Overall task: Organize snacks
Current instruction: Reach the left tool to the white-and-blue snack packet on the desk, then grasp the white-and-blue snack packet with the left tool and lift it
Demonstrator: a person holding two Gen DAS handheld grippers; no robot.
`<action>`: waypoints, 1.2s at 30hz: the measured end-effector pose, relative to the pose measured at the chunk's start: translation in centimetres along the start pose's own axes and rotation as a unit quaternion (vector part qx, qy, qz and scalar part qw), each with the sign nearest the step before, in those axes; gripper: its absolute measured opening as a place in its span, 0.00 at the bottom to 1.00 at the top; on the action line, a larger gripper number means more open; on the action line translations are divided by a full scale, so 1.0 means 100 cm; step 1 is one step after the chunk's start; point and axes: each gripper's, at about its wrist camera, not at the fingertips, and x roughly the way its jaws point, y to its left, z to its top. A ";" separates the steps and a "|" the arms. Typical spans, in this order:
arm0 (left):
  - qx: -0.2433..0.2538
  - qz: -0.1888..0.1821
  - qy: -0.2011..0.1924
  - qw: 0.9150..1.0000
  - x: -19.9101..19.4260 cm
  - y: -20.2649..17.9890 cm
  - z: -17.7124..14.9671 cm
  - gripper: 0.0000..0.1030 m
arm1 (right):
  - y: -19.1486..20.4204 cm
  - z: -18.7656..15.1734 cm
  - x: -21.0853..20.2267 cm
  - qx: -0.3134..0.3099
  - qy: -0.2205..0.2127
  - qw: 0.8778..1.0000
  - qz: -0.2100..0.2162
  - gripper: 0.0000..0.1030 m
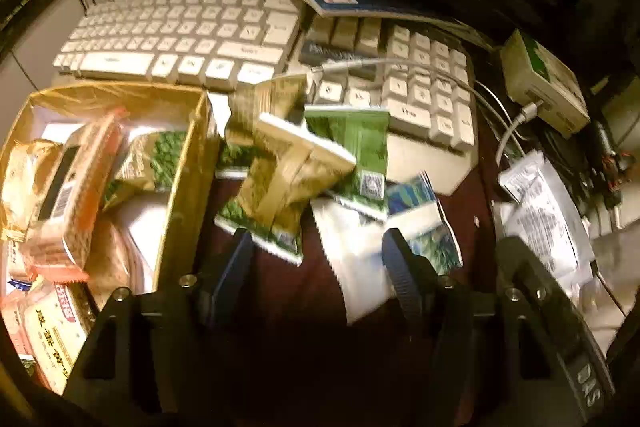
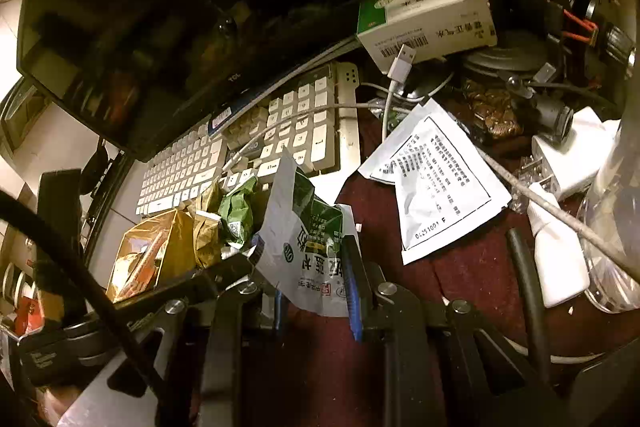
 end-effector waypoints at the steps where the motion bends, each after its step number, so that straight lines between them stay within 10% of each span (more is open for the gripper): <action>1: -0.001 0.002 -0.006 1.000 -0.001 -0.002 0.000 0.60 | 0.000 0.000 0.000 0.000 0.000 1.000 0.000 0.23; 15: -0.009 -0.018 0.005 1.000 0.012 -0.030 -0.011 0.58 | -0.005 0.001 0.002 0.016 -0.004 1.000 0.001 0.23; 20: -0.008 -0.012 -0.021 1.000 -0.003 -0.033 -0.022 0.24 | -0.003 0.000 0.002 0.011 -0.002 1.000 0.007 0.23; 29: -0.051 -0.078 -0.021 0.995 -0.060 0.041 -0.087 0.15 | 0.006 0.000 0.003 -0.005 -0.006 1.000 0.027 0.23; 33: -0.018 -0.098 -0.001 0.995 -0.065 0.047 -0.108 0.25 | 0.010 -0.002 0.009 -0.009 0.002 1.000 0.025 0.23; 36: 0.048 -0.071 -0.050 0.995 -0.079 0.028 -0.120 0.74 | 0.009 -0.001 0.009 -0.007 -0.002 1.000 0.027 0.24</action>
